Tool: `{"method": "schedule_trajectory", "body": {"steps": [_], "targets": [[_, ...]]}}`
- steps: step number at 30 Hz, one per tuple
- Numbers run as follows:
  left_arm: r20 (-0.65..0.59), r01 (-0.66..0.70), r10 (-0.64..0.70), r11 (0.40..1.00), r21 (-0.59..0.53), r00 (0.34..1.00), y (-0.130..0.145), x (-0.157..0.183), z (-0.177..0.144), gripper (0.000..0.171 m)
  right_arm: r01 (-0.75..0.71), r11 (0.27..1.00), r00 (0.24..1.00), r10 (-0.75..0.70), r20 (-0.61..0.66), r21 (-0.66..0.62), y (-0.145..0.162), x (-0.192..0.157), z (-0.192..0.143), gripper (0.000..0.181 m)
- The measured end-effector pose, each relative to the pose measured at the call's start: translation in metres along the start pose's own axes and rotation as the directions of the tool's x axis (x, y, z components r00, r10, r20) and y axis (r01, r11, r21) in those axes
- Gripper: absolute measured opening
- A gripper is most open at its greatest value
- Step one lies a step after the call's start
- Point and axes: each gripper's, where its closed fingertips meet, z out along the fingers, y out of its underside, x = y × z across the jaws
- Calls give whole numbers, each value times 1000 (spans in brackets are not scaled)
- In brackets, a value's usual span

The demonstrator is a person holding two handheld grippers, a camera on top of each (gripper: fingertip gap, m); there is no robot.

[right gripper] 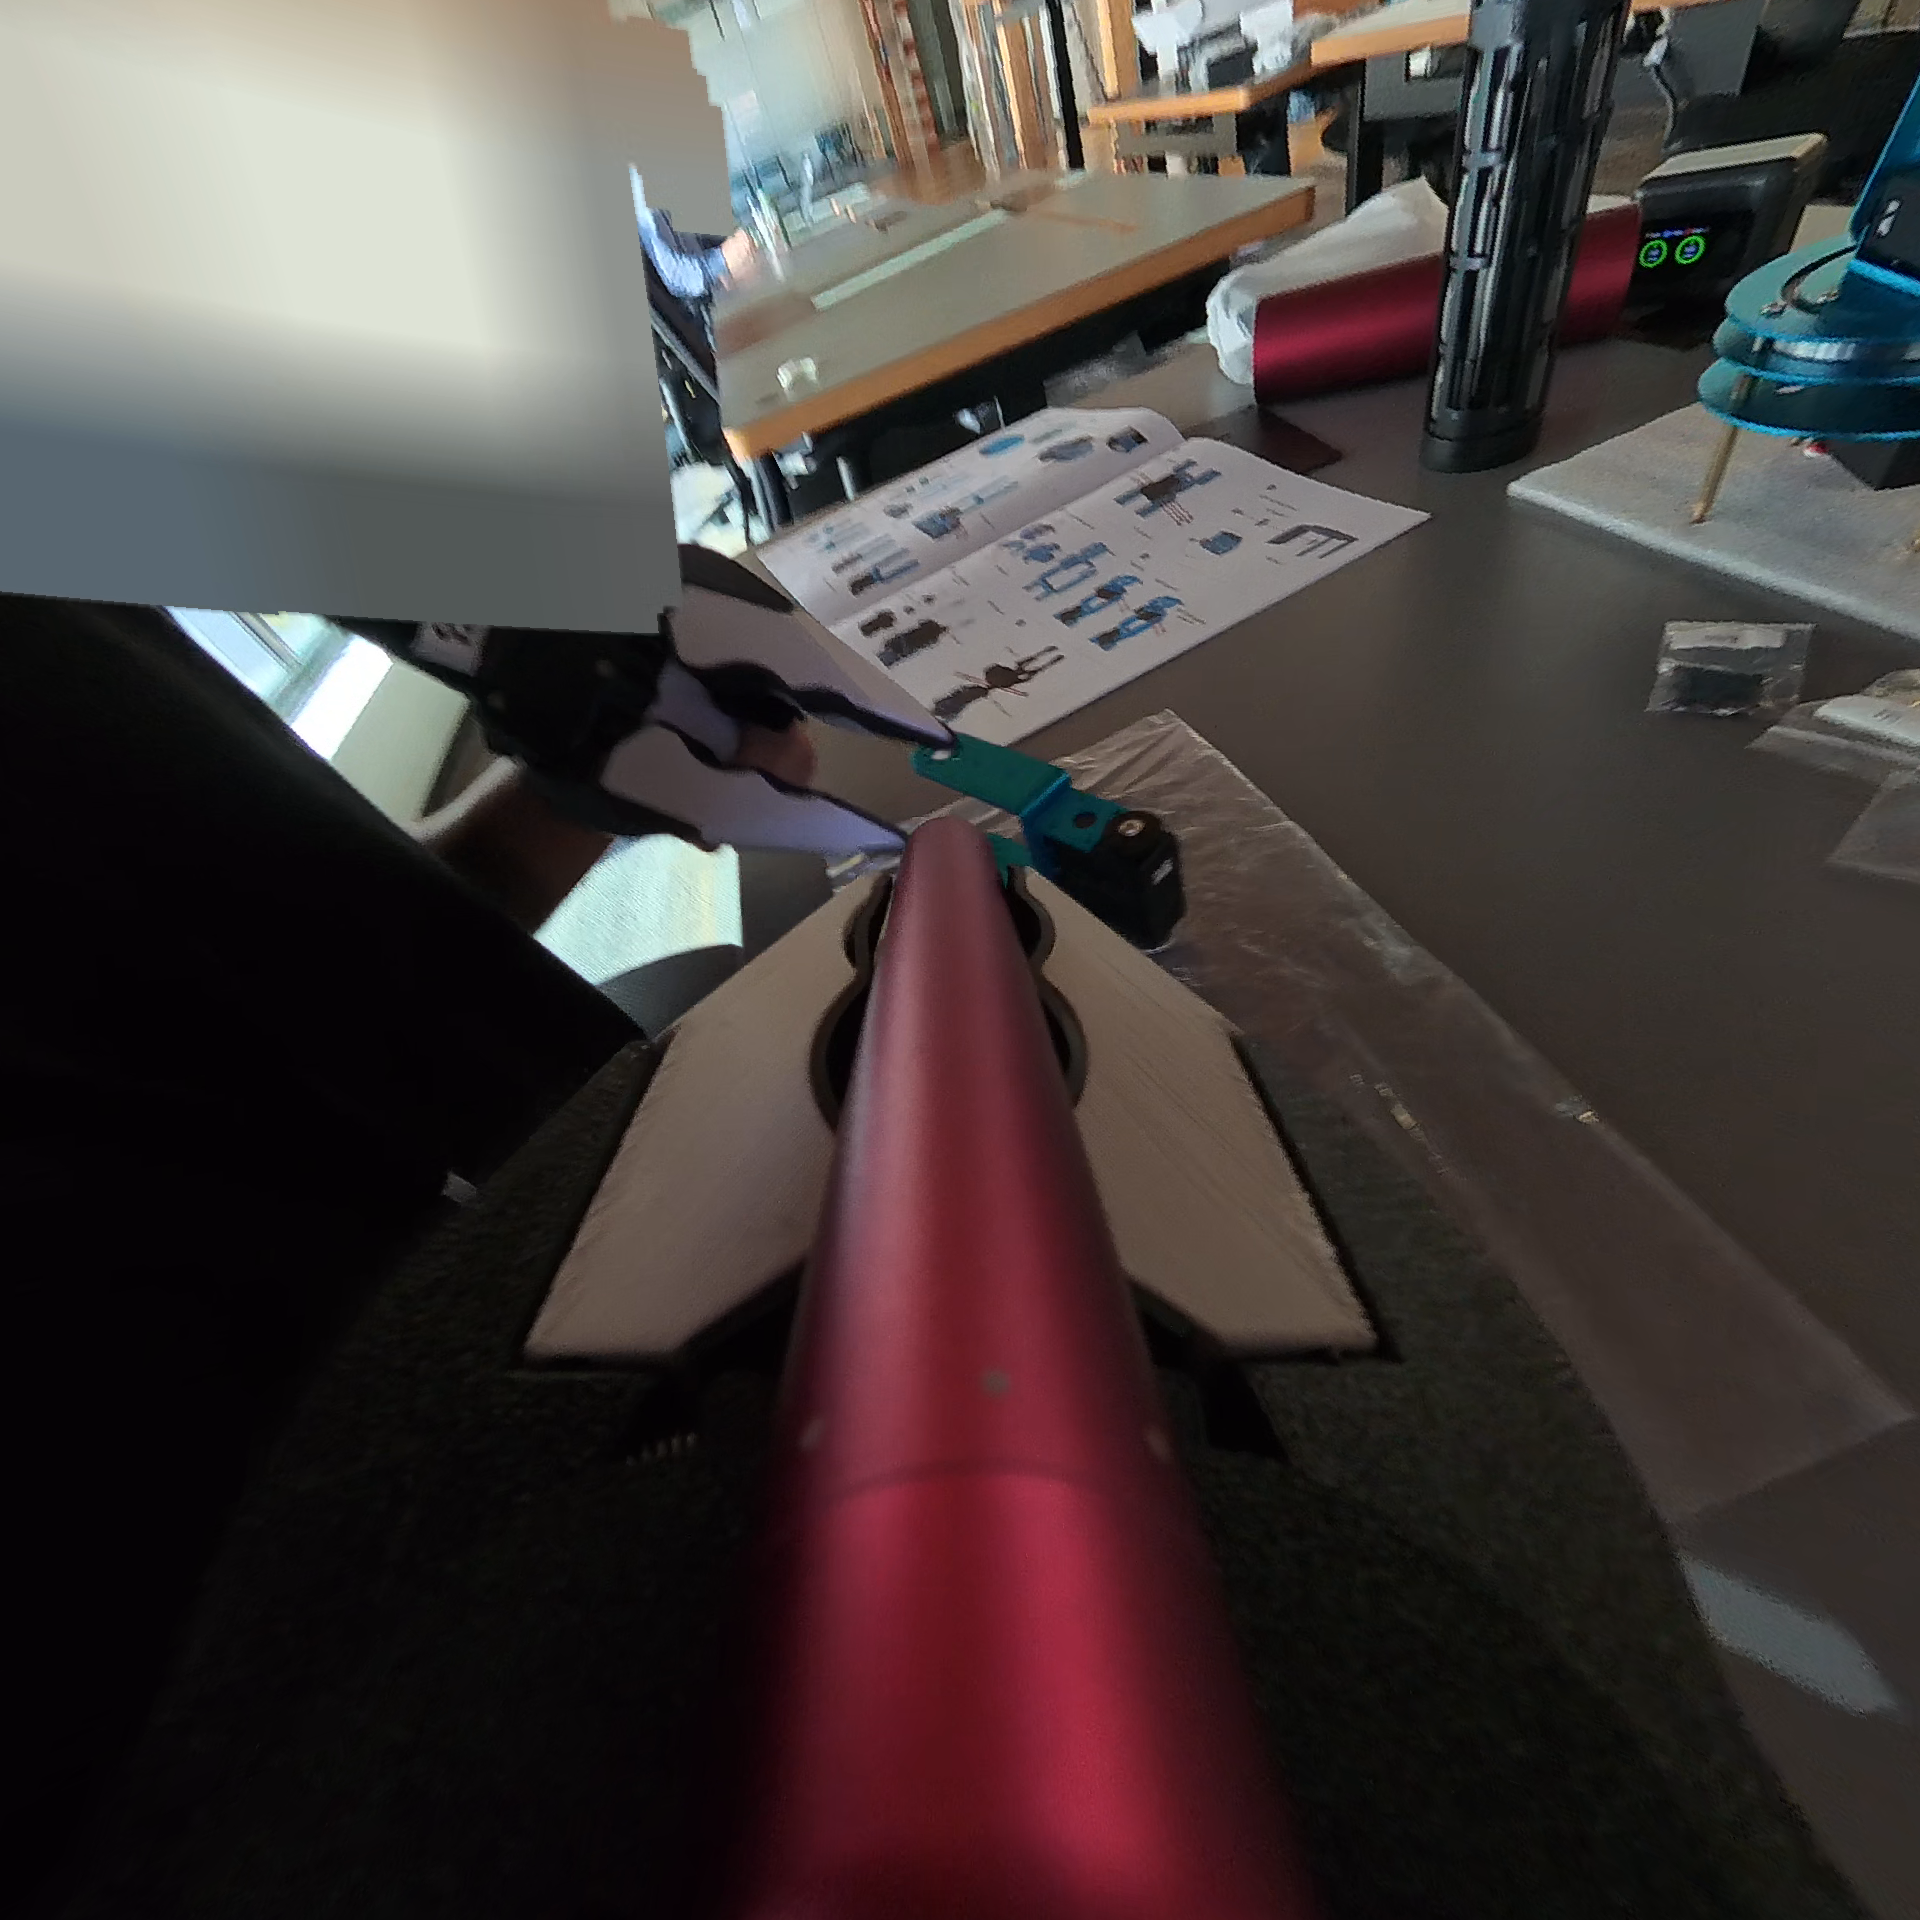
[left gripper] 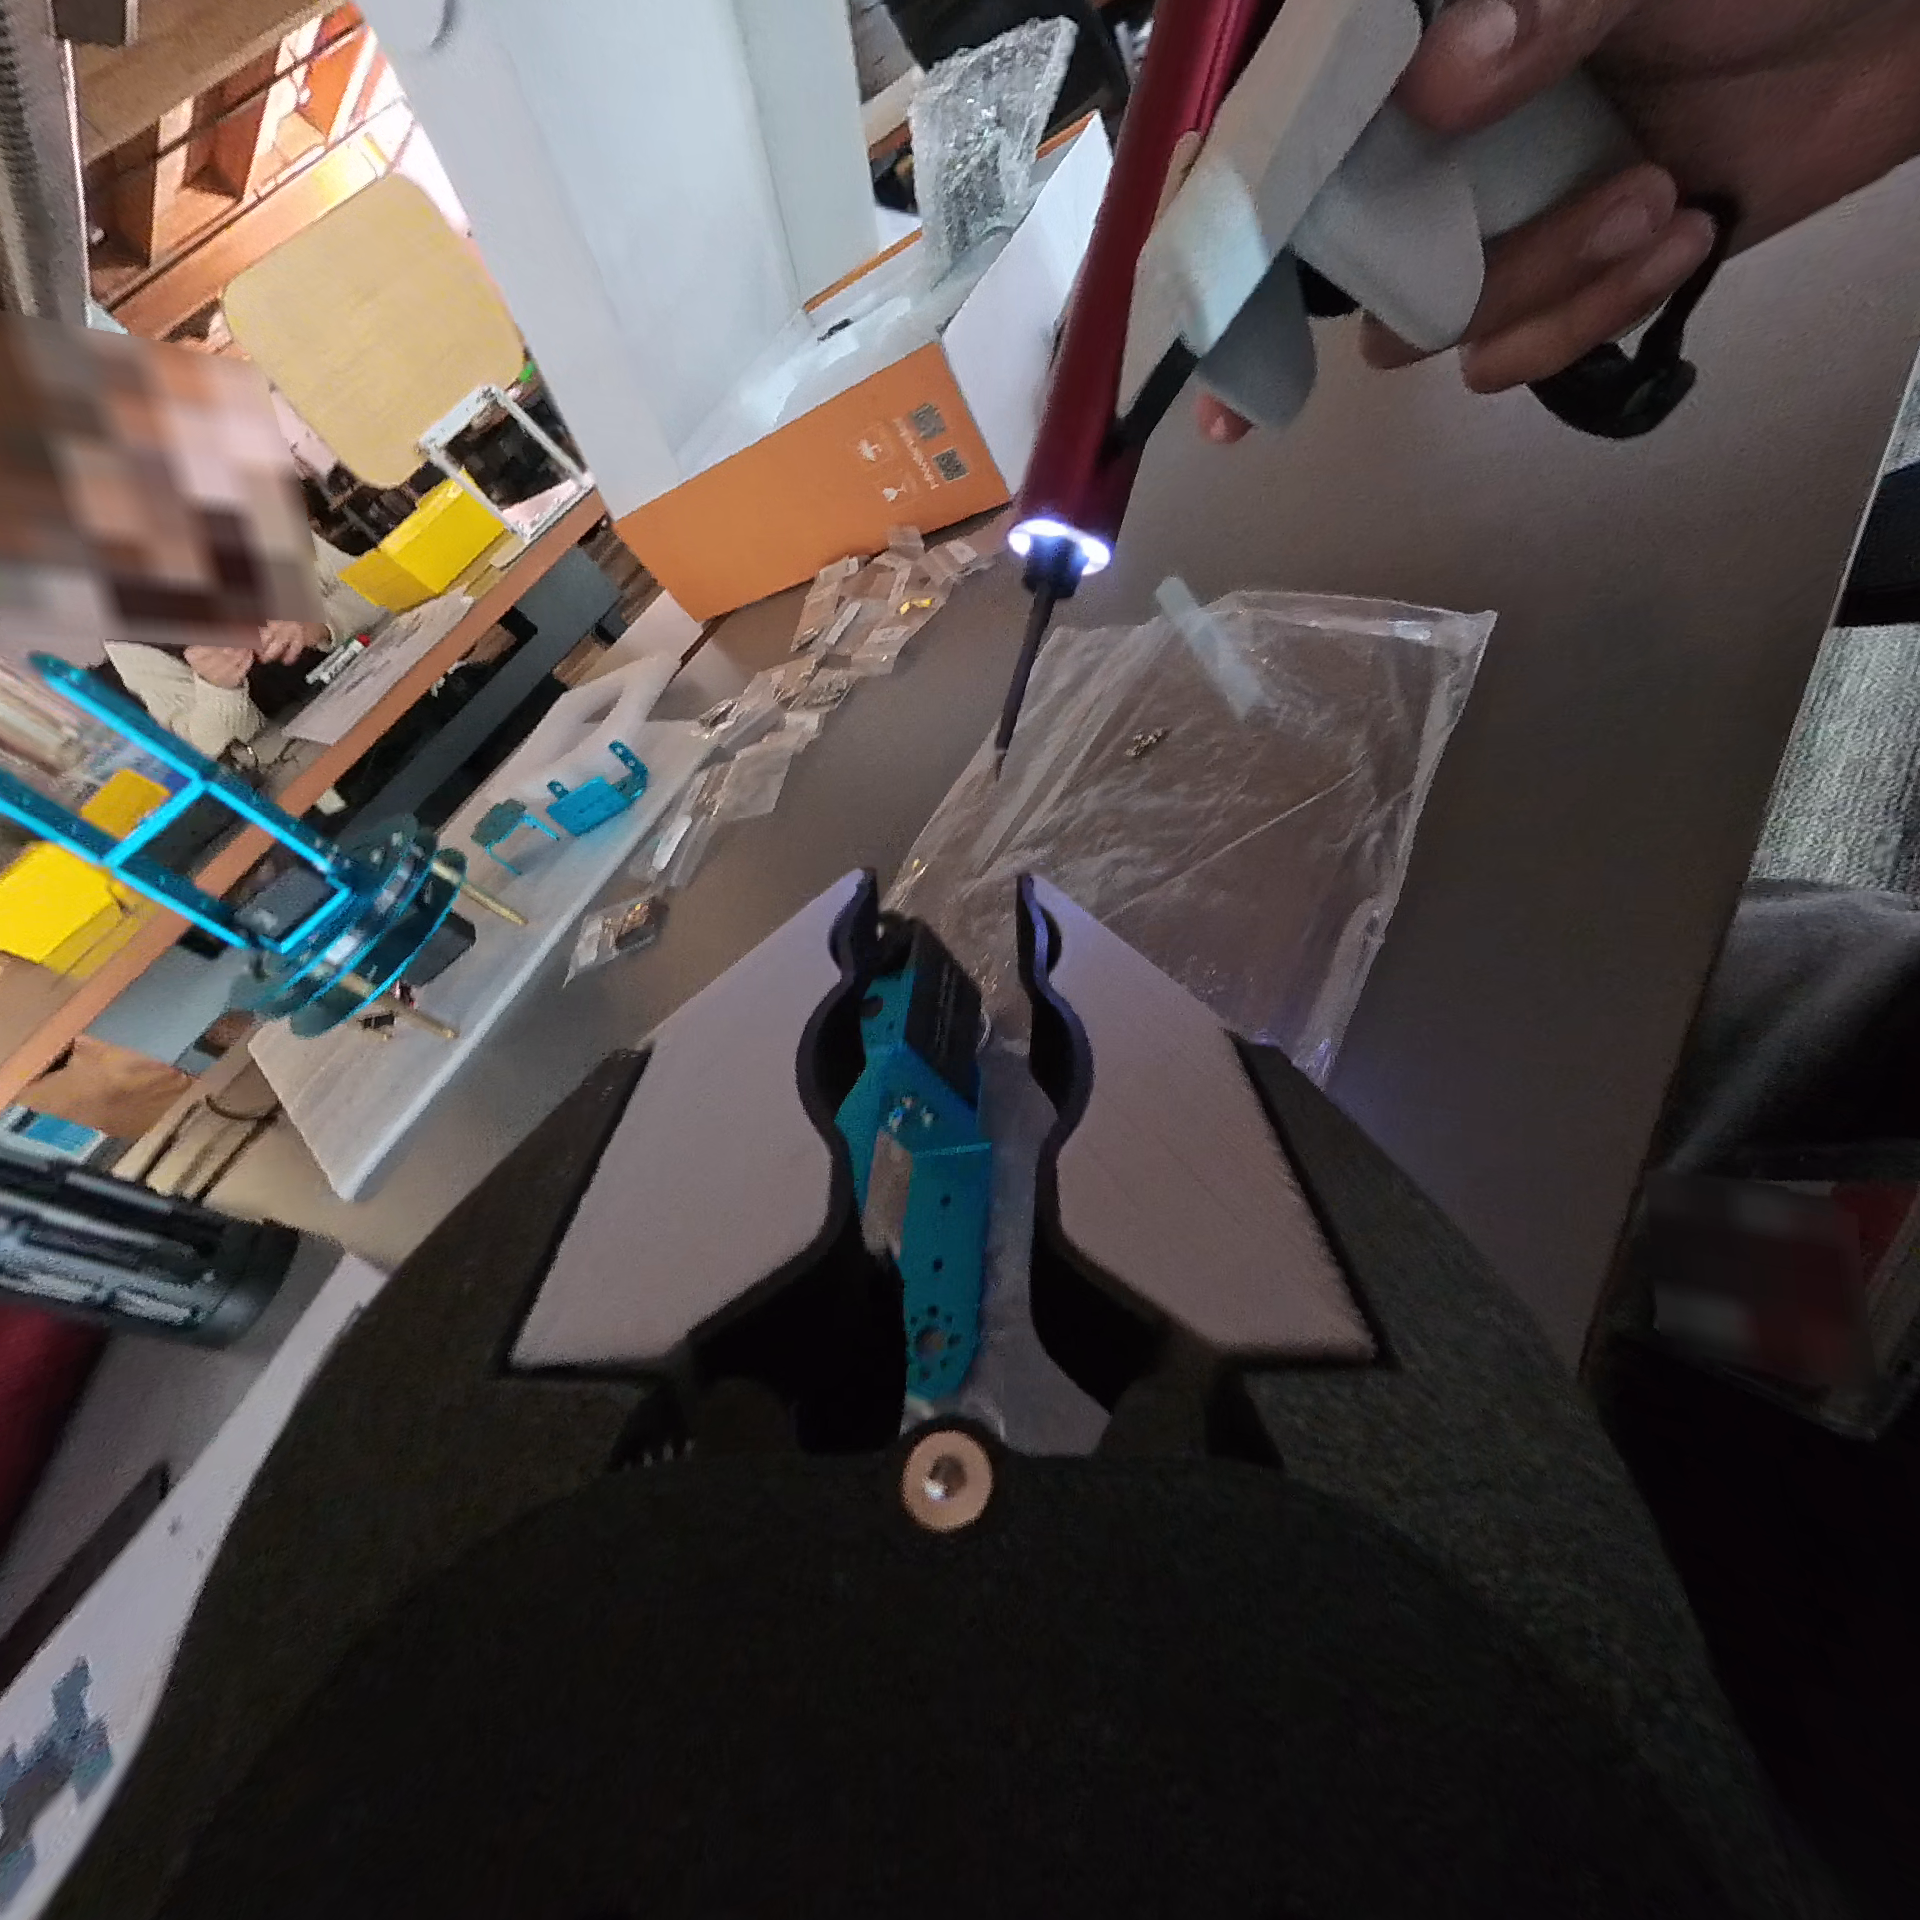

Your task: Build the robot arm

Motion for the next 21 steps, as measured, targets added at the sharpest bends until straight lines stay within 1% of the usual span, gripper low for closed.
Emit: {"method": "schedule_trajectory", "body": {"steps": [2, 5, 7, 9, 10, 12, 14, 17, 21], "targets": [[6, 80, -80, 997, 6, 997, 7, -12, -11, 27, 35, 998, 999, -35, -12, -47, -4, 5, 6, 23], [12, 214, -214, 977, -4, 977, 24, -31, -25, 30, 87, 986, 996, -88, 1, -143, -11, 11, 20, 22], [-11, 283, -283, 959, -34, 959, 38, -36, -29, 35, 123, 968, 992, -121, 24, -219, -13, 15, 31, 22], [-63, 326, -332, 941, -95, 941, 52, -32, -29, 46, 154, 943, 988, -146, 49, -294, -12, 18, 40, 22], [-76, 332, -342, 936, -117, 937, 58, -30, -27, 49, 165, 932, 986, -154, 60, -324, -12, 20, 44, 22], [-92, 323, -337, 935, -145, 937, 66, -28, -25, 49, 183, 914, 983, -169, 71, -363, -12, 23, 50, 22], [-113, 305, -323, 940, -150, 940, 67, -27, -24, 49, 190, 901, 982, -173, 78, -389, -13, 27, 53, 22], [-155, 295, -319, 942, -160, 935, 67, -25, -22, 42, 185, 897, 983, -172, 70, -401, -16, 31, 56, 22], [-178, 289, -320, 940, -181, 931, 73, -28, -20, 37, 182, 893, 983, -176, 52, -412, -18, 38, 61, 22]]}}
